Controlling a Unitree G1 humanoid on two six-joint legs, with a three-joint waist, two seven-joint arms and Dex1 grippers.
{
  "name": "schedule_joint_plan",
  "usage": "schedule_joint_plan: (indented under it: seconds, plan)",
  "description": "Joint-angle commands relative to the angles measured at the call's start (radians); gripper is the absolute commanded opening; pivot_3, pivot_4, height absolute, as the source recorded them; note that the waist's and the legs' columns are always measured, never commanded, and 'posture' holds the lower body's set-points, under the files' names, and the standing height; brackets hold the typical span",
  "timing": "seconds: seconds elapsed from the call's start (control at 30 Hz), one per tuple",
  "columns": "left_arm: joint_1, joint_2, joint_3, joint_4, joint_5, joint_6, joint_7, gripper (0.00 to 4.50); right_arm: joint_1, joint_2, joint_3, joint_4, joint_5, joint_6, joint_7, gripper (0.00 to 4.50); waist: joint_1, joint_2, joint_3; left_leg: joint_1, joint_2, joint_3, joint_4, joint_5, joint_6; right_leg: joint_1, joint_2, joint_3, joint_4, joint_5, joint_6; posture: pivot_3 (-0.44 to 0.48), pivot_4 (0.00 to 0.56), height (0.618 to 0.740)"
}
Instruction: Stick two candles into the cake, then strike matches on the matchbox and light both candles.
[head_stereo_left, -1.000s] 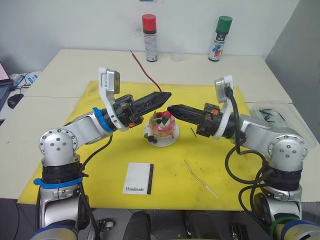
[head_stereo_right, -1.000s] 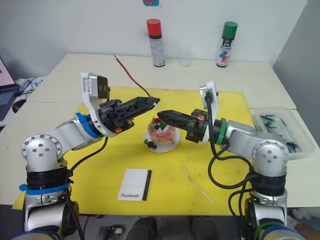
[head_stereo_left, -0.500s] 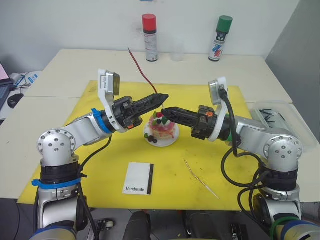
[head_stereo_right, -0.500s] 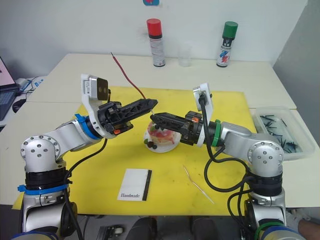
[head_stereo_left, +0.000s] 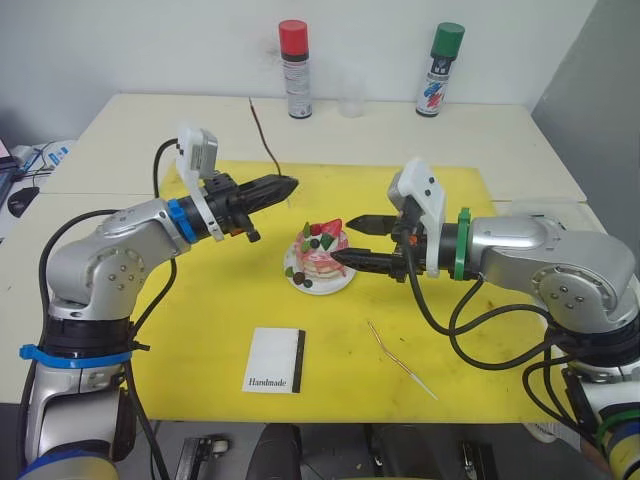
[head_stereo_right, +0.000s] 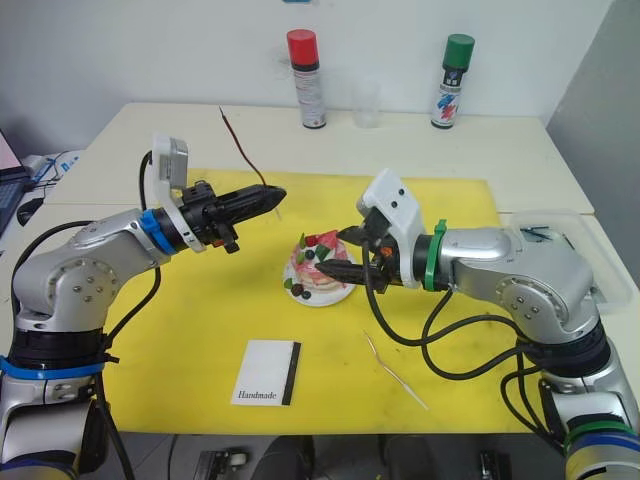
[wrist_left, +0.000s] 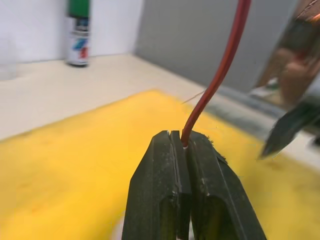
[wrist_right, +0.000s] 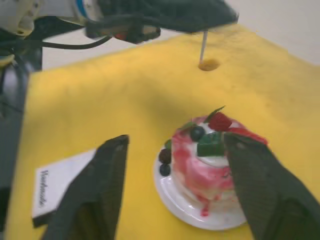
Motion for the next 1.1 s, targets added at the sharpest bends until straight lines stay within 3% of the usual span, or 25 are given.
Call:
schedule_joint_plan:
  seconds: [0.03, 0.37, 1.1]
  plan:
    - [0.023, -0.01, -0.022, 0.011, 0.115, -0.128, -0.069, 0.0, -0.032, -0.003, 0.058, -0.031, -0.098, -0.027, 0.017, 4.46, 0.003, 0.0, 0.0, -0.001, 0.0, 0.0, 0.0, 0.0, 0.0, 0.0, 0.0, -0.001, 0.0, 0.0, -0.001, 0.0, 0.15, 0.733]
    - [0.019, -0.106, -0.032, 0.029, 0.159, -0.126, -0.111, 0.0, -0.02, 0.025, 0.061, -0.031, -0.204, -0.017, 0.039, 4.46, 0.01, 0.0, 0.0, -0.005, 0.0, -0.004, 0.003, 0.0, 0.0, -0.001, -0.001, -0.005, 0.0, 0.0, 0.0, 0.0, 0.15, 0.733]
    - [0.023, -0.203, -0.063, 0.082, 0.269, -0.159, -0.156, 0.0, 0.0, 0.06, 0.037, -0.05, -0.258, 0.017, 0.045, 4.46, 0.006, 0.0, 0.0, -0.005, 0.0, -0.015, 0.004, 0.0, 0.0, 0.003, -0.001, -0.015, 0.001, 0.0, -0.002, 0.0, 0.15, 0.733]
